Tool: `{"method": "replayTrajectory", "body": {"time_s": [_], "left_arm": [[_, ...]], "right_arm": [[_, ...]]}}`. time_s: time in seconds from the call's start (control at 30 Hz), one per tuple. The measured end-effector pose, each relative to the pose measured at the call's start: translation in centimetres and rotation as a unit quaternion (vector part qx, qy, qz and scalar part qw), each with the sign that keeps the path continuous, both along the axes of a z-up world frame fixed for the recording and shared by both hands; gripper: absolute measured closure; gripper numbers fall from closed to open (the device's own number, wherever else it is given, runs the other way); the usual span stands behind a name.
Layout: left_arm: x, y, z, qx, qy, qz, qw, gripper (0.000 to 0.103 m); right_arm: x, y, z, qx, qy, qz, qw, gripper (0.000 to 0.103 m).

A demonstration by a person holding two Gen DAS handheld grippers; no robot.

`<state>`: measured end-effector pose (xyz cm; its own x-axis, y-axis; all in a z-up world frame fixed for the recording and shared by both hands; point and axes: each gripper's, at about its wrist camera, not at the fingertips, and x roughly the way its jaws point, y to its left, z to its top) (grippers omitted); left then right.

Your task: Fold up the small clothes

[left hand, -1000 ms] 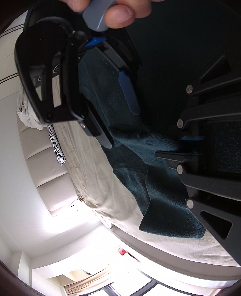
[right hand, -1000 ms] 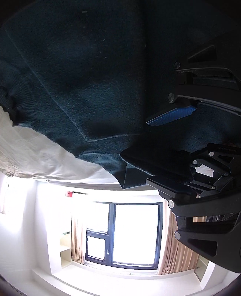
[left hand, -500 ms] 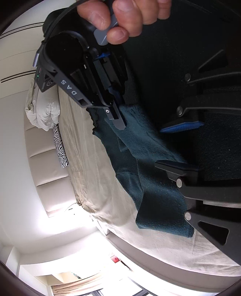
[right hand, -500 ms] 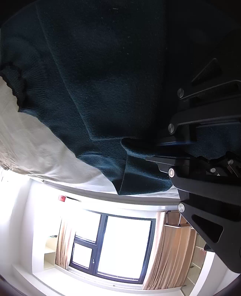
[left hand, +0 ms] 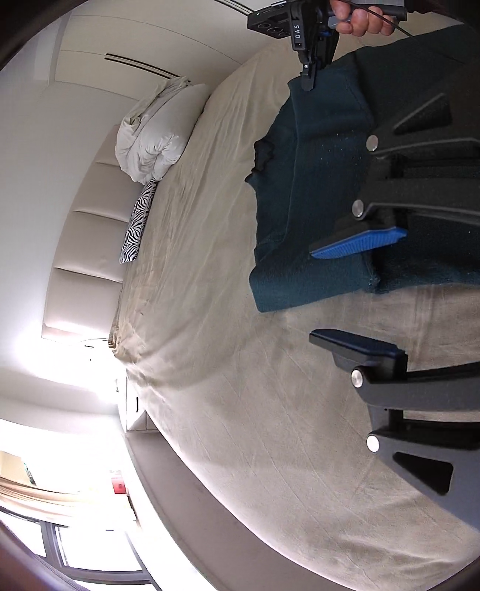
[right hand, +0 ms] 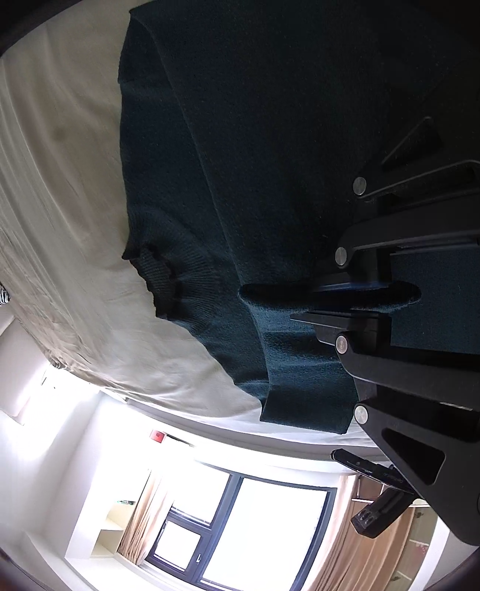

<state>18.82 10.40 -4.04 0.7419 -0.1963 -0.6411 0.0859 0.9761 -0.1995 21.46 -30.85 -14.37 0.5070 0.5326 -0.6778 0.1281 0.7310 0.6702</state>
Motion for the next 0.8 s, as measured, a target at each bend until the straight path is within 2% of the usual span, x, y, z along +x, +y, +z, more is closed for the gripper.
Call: {"method": "replayTrajectory", "body": {"time_s": [0.17, 0.33, 0.47, 0.6, 0.8], "left_arm": [[4.2, 0.9, -1.4, -0.039, 0.061, -0.008, 0.9973, 0.06], [7.2, 0.2, -3.0, -0.037, 0.095, -0.006, 0.9948, 0.06], [9.4, -0.4, -4.8, -0.04, 0.129, -0.006, 0.9909, 0.06], [10.8, 0.2, -5.7, -0.051, 0.14, 0.008, 0.9888, 0.06], [11.9, 0.9, -5.4, -0.062, 0.132, 0.012, 0.9892, 0.06]], "right_arm": [[-0.7, -2.8, 0.6, -0.008, 0.005, -0.009, 1.0, 0.096], [-1.2, -4.4, 0.7, -0.029, 0.014, -0.016, 0.999, 0.096], [-0.6, -4.6, -0.5, -0.038, 0.025, -0.021, 0.999, 0.096], [-0.2, -4.7, -1.7, -0.038, 0.032, -0.023, 0.998, 0.096], [0.6, -4.4, -2.9, -0.033, 0.029, -0.024, 0.999, 0.096]]}}
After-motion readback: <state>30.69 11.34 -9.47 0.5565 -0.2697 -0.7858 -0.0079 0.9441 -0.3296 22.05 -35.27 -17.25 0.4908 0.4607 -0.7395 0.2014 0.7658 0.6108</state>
